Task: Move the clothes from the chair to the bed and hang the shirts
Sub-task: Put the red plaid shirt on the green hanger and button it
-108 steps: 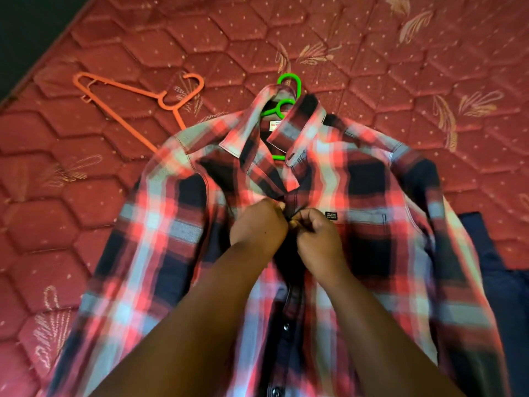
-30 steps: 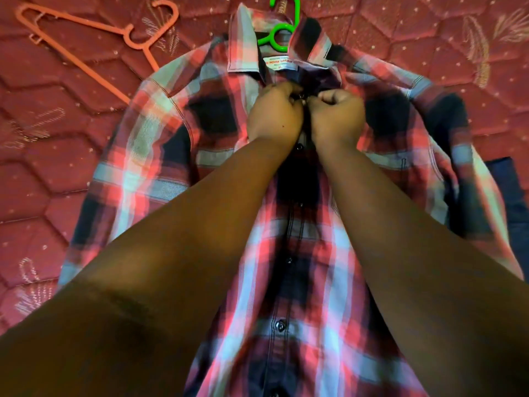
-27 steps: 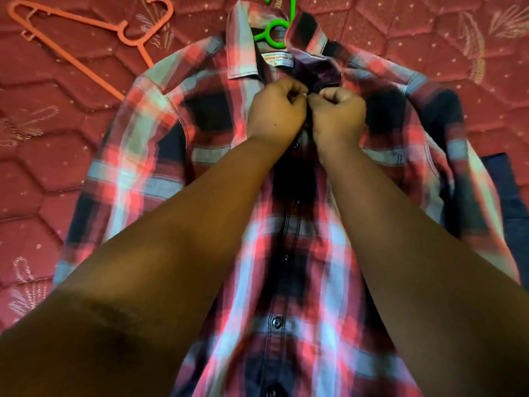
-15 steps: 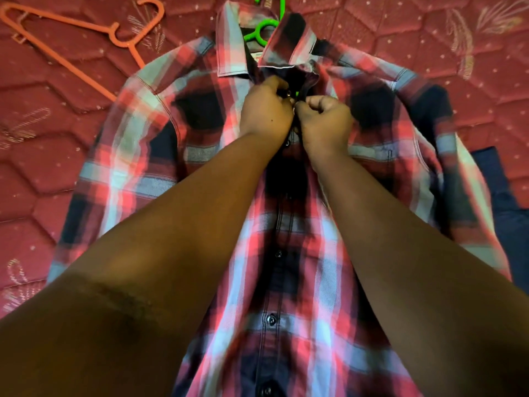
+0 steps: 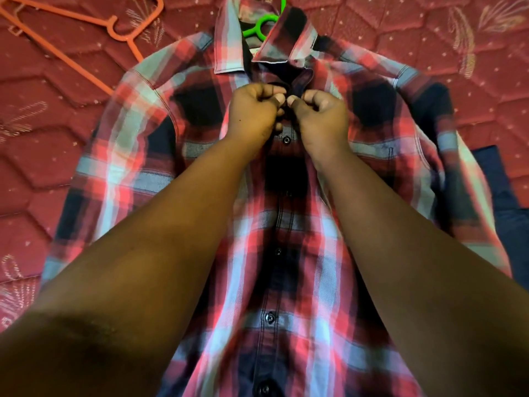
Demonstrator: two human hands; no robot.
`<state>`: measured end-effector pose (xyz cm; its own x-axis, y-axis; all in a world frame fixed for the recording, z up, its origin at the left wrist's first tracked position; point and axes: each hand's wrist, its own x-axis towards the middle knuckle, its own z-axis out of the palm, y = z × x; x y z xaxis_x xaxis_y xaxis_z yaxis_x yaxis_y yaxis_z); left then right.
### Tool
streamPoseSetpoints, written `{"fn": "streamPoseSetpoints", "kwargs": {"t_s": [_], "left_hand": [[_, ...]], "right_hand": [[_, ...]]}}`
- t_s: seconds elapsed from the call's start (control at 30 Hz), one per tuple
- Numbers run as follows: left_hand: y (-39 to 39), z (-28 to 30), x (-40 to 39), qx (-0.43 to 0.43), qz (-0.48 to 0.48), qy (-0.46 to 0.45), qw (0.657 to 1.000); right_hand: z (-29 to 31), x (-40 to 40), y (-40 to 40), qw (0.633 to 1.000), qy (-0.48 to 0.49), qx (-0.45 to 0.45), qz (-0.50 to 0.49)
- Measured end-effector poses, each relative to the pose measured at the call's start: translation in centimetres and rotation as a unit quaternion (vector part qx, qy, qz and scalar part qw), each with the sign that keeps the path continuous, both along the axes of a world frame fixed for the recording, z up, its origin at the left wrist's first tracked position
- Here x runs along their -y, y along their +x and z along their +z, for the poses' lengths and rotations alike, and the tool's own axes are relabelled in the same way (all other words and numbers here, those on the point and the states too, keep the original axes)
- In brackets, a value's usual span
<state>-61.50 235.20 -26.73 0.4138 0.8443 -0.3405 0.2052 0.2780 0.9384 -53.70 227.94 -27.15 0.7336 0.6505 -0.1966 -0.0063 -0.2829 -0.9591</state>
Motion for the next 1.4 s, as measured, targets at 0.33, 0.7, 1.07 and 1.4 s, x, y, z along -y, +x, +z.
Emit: {"fn": "streamPoseSetpoints", "kwargs": {"t_s": [0.33, 0.7, 1.07, 1.4], "left_hand": [[-0.8, 0.0, 0.5, 0.025, -0.004, -0.017, 1.000], [-1.2, 1.2, 0.6, -0.013, -0.047, -0.049, 0.998], [2.4, -0.6, 1.6, -0.066, 0.204, -0.085, 0.973], [2.5, 0.2, 1.7, 0.029, 0.237, -0.162, 0.957]], "right_hand": [[1.0, 0.8, 0.7, 0.992, -0.010, -0.126, 0.017], [-0.4, 0.6, 0.3, 0.997, 0.017, -0.072, 0.015], [-2.2, 0.8, -1.6, 0.983, -0.090, 0.159, -0.001], [-2.7, 0.8, -1.2, 0.992, -0.035, 0.118, -0.028]]}}
